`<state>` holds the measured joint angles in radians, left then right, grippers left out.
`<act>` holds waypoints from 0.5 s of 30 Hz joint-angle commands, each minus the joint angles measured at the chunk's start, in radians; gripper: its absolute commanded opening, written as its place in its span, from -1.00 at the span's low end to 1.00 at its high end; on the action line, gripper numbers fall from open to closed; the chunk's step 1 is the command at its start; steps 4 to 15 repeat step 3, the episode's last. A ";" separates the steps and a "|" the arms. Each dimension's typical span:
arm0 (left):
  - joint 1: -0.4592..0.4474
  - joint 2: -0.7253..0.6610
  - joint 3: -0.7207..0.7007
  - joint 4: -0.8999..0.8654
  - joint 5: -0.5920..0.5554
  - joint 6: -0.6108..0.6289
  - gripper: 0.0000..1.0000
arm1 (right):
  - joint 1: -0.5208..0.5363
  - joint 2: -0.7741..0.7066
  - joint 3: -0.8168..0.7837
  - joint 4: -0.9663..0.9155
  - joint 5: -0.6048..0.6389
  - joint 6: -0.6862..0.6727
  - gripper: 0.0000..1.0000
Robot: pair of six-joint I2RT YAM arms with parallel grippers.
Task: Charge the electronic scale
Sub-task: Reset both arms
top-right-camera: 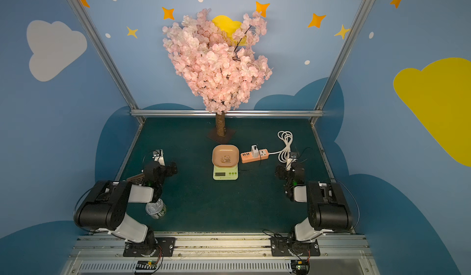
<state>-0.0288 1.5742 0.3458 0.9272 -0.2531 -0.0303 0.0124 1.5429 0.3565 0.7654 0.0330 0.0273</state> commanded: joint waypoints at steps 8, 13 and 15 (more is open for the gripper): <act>-0.004 0.005 -0.003 0.075 0.024 0.020 1.00 | 0.009 -0.075 0.095 -0.135 -0.016 -0.032 0.83; -0.004 0.005 -0.003 0.075 0.024 0.020 1.00 | 0.009 -0.075 0.095 -0.135 -0.016 -0.032 0.83; -0.004 0.005 -0.003 0.075 0.024 0.020 1.00 | 0.009 -0.075 0.095 -0.135 -0.016 -0.032 0.83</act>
